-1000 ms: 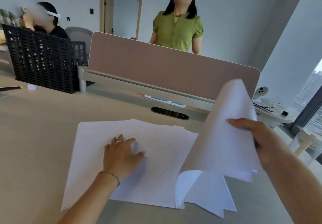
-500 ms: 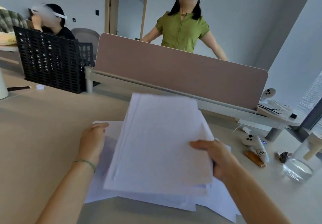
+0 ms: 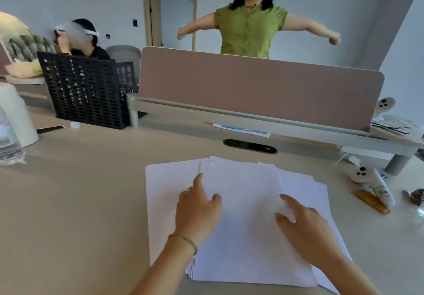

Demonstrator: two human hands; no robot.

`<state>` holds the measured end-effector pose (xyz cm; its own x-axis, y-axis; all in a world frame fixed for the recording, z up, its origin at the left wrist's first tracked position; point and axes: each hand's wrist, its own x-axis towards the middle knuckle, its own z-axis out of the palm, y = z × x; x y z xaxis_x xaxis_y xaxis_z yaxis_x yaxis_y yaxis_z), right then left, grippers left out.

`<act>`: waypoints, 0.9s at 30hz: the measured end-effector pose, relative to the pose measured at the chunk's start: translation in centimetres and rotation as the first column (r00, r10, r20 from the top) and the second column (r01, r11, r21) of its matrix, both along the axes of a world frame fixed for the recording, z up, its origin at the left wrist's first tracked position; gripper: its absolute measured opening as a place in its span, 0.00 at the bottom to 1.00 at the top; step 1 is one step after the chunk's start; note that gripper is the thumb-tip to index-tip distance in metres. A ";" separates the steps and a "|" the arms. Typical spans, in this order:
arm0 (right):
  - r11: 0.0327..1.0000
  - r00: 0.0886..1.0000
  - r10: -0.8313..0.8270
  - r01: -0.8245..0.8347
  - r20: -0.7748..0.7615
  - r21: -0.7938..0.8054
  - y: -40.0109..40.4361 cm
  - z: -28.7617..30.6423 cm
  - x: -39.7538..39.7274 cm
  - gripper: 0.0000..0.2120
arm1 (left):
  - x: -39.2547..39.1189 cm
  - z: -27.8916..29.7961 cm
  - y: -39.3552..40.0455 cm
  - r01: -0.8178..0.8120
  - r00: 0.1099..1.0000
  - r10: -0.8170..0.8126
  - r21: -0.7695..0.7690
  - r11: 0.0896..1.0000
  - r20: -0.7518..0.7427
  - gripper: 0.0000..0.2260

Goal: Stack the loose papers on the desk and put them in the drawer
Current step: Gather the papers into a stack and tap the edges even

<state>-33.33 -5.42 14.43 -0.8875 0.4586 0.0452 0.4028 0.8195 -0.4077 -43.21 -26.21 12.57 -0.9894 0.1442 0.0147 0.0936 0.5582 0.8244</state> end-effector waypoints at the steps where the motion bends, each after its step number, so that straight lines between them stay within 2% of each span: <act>1: 0.998 0.999 -0.025 0.023 -0.024 -0.059 0.3 0.3 0.1 0.27 | -0.3 0.0 -0.1 -0.005 1.000 0.004 0.067 0.998 0.004 0.30; 2: 0.996 0.998 -0.055 0.052 -0.037 -0.072 0.9 0.4 0.1 0.26 | -0.6 0.1 -0.3 -0.027 1.000 0.027 0.081 0.996 0.000 0.30; 3: 0.996 0.996 -0.090 0.090 -0.020 -0.019 1.5 0.5 0.2 0.27 | -0.9 0.0 -0.6 -0.058 0.998 0.058 0.033 0.998 -0.010 0.30; 5: 0.984 0.987 -0.150 0.145 0.048 0.104 2.6 0.1 0.5 0.29 | -1.3 -0.5 -1.0 -0.086 0.996 0.084 -0.226 0.970 -0.021 0.30; 7: 0.987 0.987 -0.144 0.138 0.067 0.083 2.6 -0.2 0.5 0.30 | -1.0 -1.2 -0.2 -0.030 0.999 0.016 -0.452 0.892 -0.034 0.30; 8: 0.993 0.992 -0.109 0.106 0.060 0.049 2.3 -0.3 0.3 0.30 | -0.7 -1.4 0.5 0.001 0.999 -0.024 -0.484 0.875 -0.040 0.31; 10: 0.998 0.999 -0.029 0.031 0.039 -0.063 2.1 0.1 -0.1 0.30 | 0.0 -1.6 1.6 0.038 0.996 -0.070 -0.480 0.876 -0.048 0.31; 12: 0.992 1.000 -0.030 0.031 0.007 -0.125 2.4 0.3 -0.2 0.29 | 0.2 -1.5 1.8 0.030 0.995 -0.074 -0.535 0.845 -0.060 0.32; 14: 0.996 0.995 -0.091 0.091 0.034 0.002 2.5 0.3 0.3 0.29 | -0.2 -1.6 1.1 -0.017 0.999 -0.018 -0.619 0.785 -0.050 0.33; 16: 0.994 0.995 -0.087 0.083 0.047 0.078 1.9 -0.1 0.7 0.30 | -0.3 -1.4 1.0 -0.026 0.999 0.008 -0.625 0.780 -0.031 0.33; 18: 0.997 0.997 -0.053 0.050 0.048 0.065 0.9 -0.3 0.6 0.32 | 0.0 -1.2 2.2 0.017 0.995 -0.065 -0.542 0.840 -0.070 0.33; 19: 0.998 0.998 -0.036 0.034 0.043 0.050 0.7 -0.3 0.3 0.33 | 0.2 -1.1 2.9 0.059 0.990 -0.111 -0.448 0.892 -0.091 0.33; 21: 0.997 0.999 -0.034 0.036 0.035 -0.068 0.8 0.5 0.2 0.32 | 0.5 -0.9 3.6 0.098 0.984 -0.138 -0.315 0.944 -0.109 0.33; 23: 0.982 0.996 -0.085 0.089 0.033 -0.169 1.5 1.3 0.5 0.29 | -0.3 -1.0 2.8 -0.017 0.985 -0.061 -0.434 0.901 -0.164 0.33; 24: 0.981 0.994 -0.104 0.108 0.036 -0.162 1.8 1.4 0.8 0.26 | -0.8 -1.1 2.2 -0.063 0.989 -0.013 -0.507 0.860 -0.146 0.32; 25: 0.981 0.992 -0.118 0.122 0.037 -0.148 1.9 1.6 1.0 0.24 | -1.0 -1.1 1.8 -0.073 0.995 0.022 -0.538 0.840 -0.101 0.32; 27: 0.980 0.994 -0.099 0.105 0.042 -0.171 1.2 1.7 0.9 0.27 | -0.6 -1.3 2.1 -0.013 1.000 0.001 -0.518 0.855 -0.025 0.31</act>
<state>-32.47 -4.22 16.16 -0.8355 0.5448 -0.0715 0.4961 0.6920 -0.5245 -43.80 -24.12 11.25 -0.9908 0.1304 -0.0373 0.1035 0.9045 0.4137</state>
